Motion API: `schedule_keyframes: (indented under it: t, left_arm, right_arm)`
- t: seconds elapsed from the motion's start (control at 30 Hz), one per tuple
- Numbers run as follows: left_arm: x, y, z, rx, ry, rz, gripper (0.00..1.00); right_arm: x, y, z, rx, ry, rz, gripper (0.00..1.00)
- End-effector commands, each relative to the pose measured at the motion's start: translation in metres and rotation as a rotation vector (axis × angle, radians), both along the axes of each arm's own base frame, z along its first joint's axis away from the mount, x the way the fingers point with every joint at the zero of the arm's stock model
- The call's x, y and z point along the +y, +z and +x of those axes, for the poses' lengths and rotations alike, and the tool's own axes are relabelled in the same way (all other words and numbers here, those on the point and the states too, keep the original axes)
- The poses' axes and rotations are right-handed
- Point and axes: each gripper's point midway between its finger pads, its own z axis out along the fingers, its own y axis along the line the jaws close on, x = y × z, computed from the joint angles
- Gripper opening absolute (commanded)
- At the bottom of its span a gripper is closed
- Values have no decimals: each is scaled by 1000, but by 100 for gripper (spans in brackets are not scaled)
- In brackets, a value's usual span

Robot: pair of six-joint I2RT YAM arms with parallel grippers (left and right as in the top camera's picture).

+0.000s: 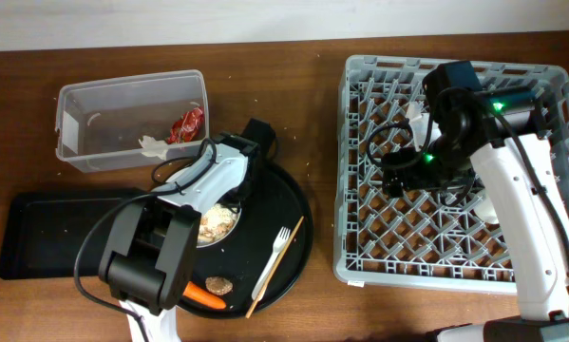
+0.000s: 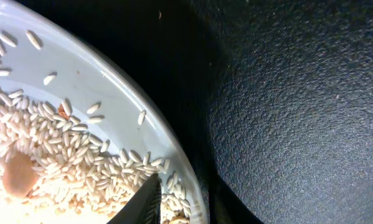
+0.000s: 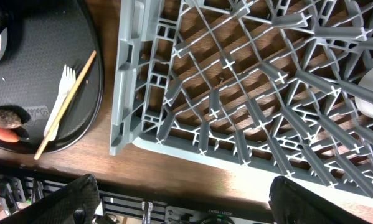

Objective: Sort waste into correct bins and load items into the dishwasher rack
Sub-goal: 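Lift the white plate with the left gripper toward the black tray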

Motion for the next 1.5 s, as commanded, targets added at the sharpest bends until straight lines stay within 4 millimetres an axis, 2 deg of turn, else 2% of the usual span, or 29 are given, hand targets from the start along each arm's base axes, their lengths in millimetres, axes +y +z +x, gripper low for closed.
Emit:
schedule_keyframes:
  t: [0.0,0.1,0.3,0.77,0.9,0.97,1.03,1.17,1.47]
  left_arm:
    - [-6,1,20,-37,-2,-18,26]
    - [-11,8,29,-67,-2,-32,27]
    - [-10,4,25,-56,-3,-27,26]
    - [-11,-15,0,28,-2,-66,26]
    - [-11,-16,-1,31,-3,-64,15]
    - [-10,-16,-2,32,-3,-63,4]
    - [-10,-16,-1,29,-3,-61,2]
    - [-8,-10,1,30,-3,-43,1]
    - [5,25,0,49,-6,40,0]
  right_arm:
    - [-1,-1,0,3,-3,-10,91]
    - [-1,-1,0,1,-3,-9,91]
    - [-1,-1,0,0,-3,-9,91]
    - [-1,-1,0,0,-3,-9,91]
    - [-1,-1,0,0,-3,-9,91]
    - [-1,-1,0,0,-3,-9,91]
    - [-1,-1,0,0,-3,-9,91]
    - [-1,-1,0,0,-3,-9,91]
    - [-1,-1,0,1,0,-10,91]
